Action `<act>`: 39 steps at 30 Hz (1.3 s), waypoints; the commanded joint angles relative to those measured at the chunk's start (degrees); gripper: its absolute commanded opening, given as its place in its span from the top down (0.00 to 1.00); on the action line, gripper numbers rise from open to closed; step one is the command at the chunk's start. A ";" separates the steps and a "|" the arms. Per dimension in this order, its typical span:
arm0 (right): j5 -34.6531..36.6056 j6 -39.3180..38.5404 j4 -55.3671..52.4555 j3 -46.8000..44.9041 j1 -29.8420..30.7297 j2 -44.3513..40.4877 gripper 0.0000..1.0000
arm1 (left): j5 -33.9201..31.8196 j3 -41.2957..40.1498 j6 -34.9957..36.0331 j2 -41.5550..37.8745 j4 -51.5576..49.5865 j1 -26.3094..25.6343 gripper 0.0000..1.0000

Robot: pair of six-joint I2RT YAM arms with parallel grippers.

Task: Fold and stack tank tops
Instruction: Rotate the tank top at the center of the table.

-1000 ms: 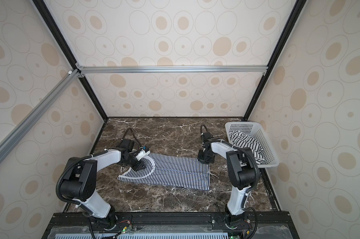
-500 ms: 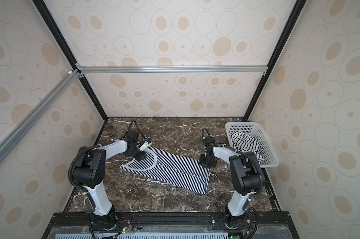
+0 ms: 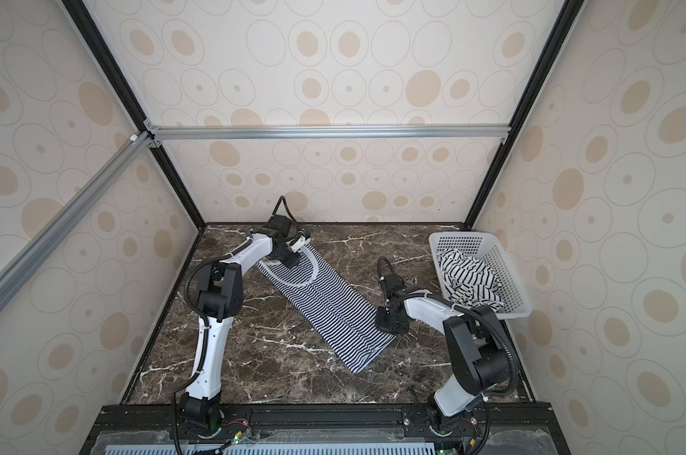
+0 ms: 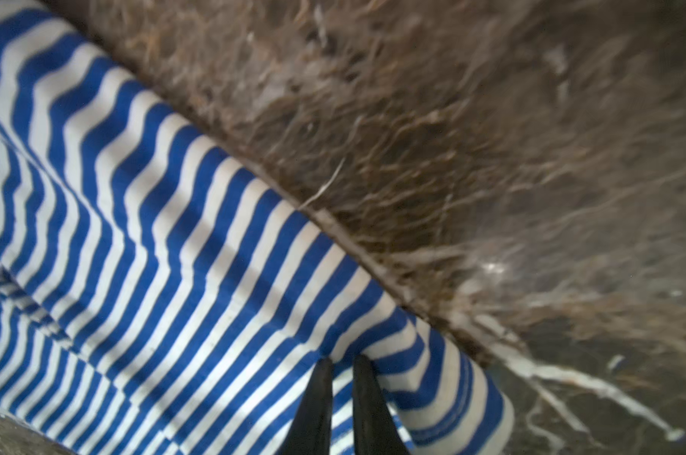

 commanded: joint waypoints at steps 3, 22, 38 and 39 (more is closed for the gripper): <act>0.91 4.35 -4.38 -1.80 6.47 0.98 0.86 | -6.58 11.36 -0.44 7.33 -6.90 -2.58 0.78; 4.56 0.95 -9.21 11.29 9.44 6.24 0.81 | 1.72 -41.37 -5.75 -33.35 12.85 -8.53 0.69; 3.06 0.73 -8.19 8.58 7.34 8.11 0.82 | -2.72 -53.35 -5.33 -33.18 19.25 -11.00 0.69; 2.94 0.91 -8.00 7.97 7.57 7.88 0.82 | -3.93 -53.12 -5.03 -32.80 19.54 -11.00 0.69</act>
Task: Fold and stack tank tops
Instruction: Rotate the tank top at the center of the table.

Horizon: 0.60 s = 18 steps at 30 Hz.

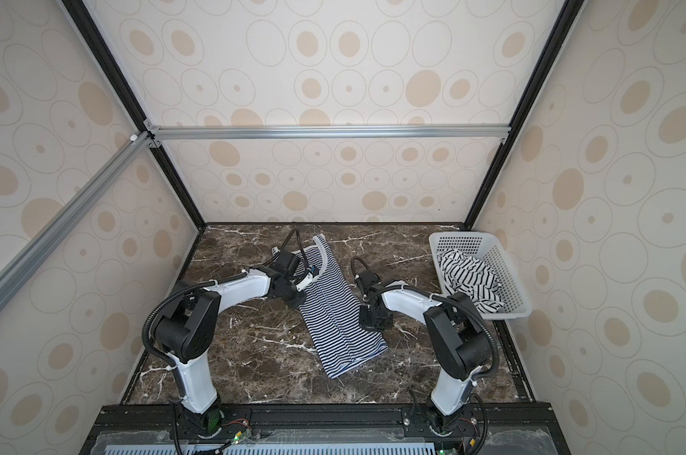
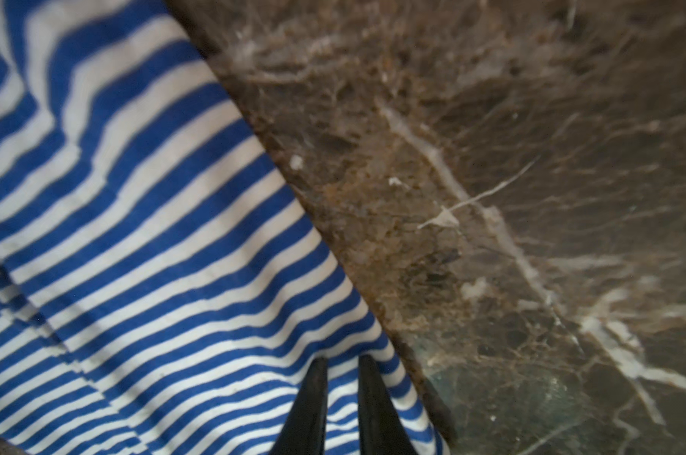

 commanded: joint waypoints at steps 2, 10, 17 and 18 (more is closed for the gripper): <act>-0.36 1.30 -1.03 -2.93 1.03 -0.41 0.82 | -5.76 1.14 0.88 2.22 1.91 -0.13 0.70; -0.90 5.49 0.20 -5.13 6.17 -0.32 0.83 | -10.26 5.81 1.11 7.96 1.97 -0.13 0.70; -1.18 10.37 2.63 -6.09 10.45 0.21 0.83 | -14.05 11.00 2.70 12.73 2.58 0.05 0.70; -1.18 10.99 3.06 -5.93 10.84 0.50 0.83 | -14.24 12.07 2.63 13.51 2.33 0.13 0.70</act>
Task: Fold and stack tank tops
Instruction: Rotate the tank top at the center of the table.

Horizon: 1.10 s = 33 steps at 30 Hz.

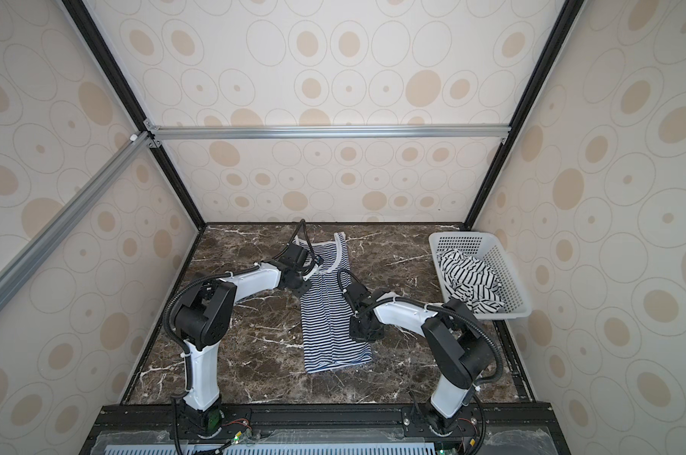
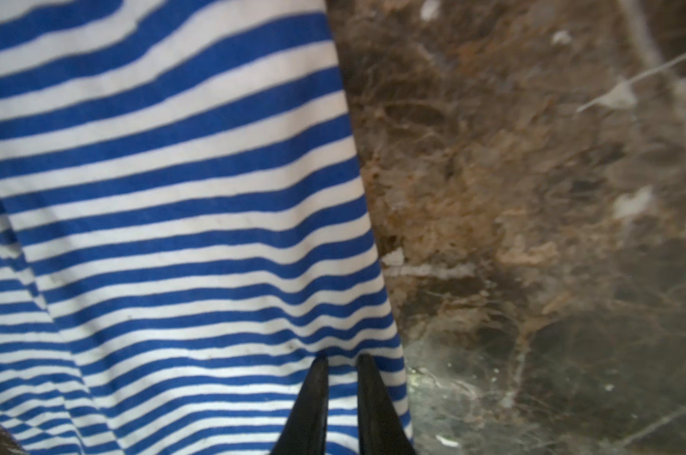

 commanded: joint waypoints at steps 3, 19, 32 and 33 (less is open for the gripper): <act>-1.57 5.46 1.16 -2.46 2.48 3.34 0.83 | -3.64 4.89 1.41 5.79 -2.69 0.46 0.70; -1.48 4.28 -0.49 2.44 2.53 -1.67 0.65 | 0.42 5.37 0.64 -1.47 -1.39 1.78 0.61; -10.26 10.04 5.47 -9.84 2.53 -11.96 0.50 | 4.80 -19.64 2.17 -26.29 4.95 1.65 0.49; -10.68 10.59 6.36 -10.53 2.49 -12.37 0.50 | 4.66 -21.67 2.26 -27.89 5.44 1.69 0.49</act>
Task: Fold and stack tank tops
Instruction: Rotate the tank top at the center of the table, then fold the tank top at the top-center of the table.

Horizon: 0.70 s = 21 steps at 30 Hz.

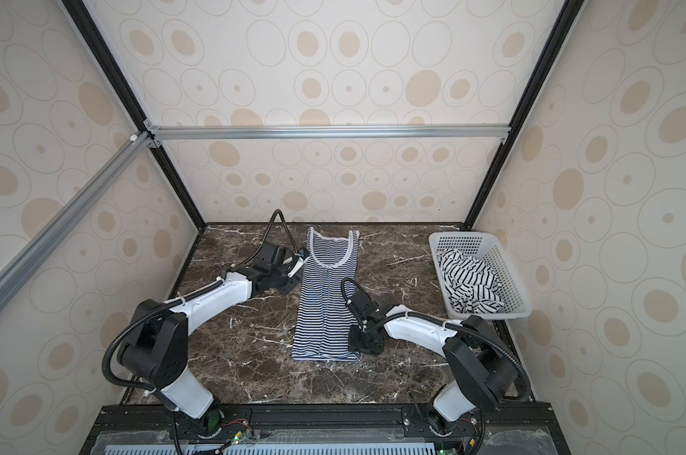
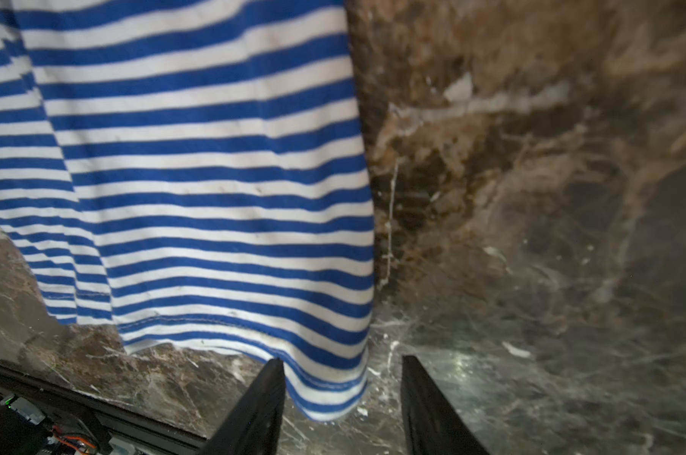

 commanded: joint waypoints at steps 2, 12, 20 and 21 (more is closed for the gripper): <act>-2.49 3.84 3.91 -2.17 0.39 -2.27 0.50 | 0.83 -7.48 1.50 -5.46 2.39 0.16 0.49; 0.07 8.66 6.64 -5.57 0.00 -4.42 0.54 | 4.37 -18.78 2.37 -14.02 5.14 0.14 0.48; -0.74 9.70 9.09 -7.89 -1.58 -4.61 0.57 | 7.46 -22.04 2.99 -17.20 5.58 0.16 0.48; -1.13 9.79 9.42 -8.08 -1.71 -4.27 0.58 | 7.59 -22.21 2.91 -17.33 5.54 0.18 0.48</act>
